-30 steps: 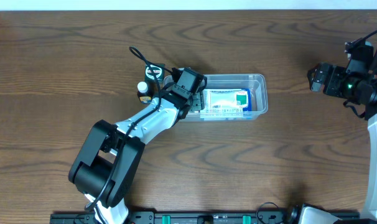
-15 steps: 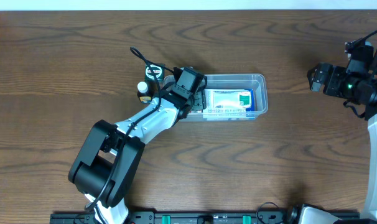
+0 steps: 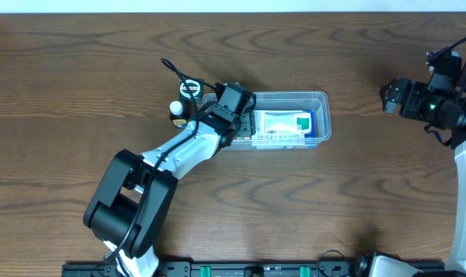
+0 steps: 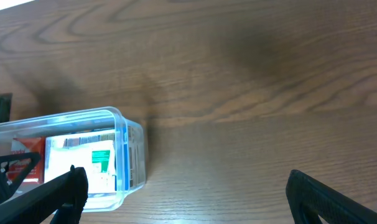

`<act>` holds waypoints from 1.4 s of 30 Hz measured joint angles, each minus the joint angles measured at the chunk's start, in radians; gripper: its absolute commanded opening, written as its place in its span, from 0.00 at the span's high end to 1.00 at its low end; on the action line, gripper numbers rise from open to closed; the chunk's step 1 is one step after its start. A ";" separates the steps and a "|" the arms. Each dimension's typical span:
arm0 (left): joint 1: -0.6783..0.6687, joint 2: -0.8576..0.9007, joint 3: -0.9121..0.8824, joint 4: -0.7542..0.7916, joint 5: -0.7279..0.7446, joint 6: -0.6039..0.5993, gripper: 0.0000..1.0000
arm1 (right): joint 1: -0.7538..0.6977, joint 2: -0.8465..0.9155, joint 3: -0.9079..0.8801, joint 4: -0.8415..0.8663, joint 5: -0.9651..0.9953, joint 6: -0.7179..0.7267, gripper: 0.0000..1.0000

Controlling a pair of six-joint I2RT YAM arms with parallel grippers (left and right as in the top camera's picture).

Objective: Pack container
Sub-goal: 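Lower the red sachet into the container and open left gripper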

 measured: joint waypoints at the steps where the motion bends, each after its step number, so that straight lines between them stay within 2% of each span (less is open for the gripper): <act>1: 0.000 -0.004 0.000 0.000 0.001 0.001 0.29 | 0.000 0.000 0.000 0.000 0.000 0.000 0.01; 21: 0.000 -0.042 0.000 -0.046 0.021 0.003 0.29 | 0.000 0.000 0.000 0.000 0.000 0.000 0.01; 27: 0.000 -0.042 0.000 -0.046 0.043 0.011 0.25 | 0.000 0.000 0.000 0.000 0.000 0.000 0.01; 29: 0.000 -0.042 0.000 -0.046 0.048 0.010 0.34 | 0.000 0.000 0.000 0.000 0.000 0.000 0.01; 30: 0.000 -0.042 0.000 -0.046 0.049 0.013 0.45 | 0.000 0.000 0.000 0.000 0.000 0.000 0.01; 32: 0.000 -0.042 0.000 -0.046 0.050 0.018 0.59 | 0.000 0.000 0.000 0.000 0.000 0.000 0.01; 38: -0.001 -0.042 0.000 -0.045 0.057 0.029 0.67 | 0.000 0.000 0.000 0.000 0.000 0.000 0.01; 42: 0.000 -0.042 0.000 -0.045 0.057 0.029 0.67 | 0.000 0.000 0.000 0.000 0.000 0.000 0.01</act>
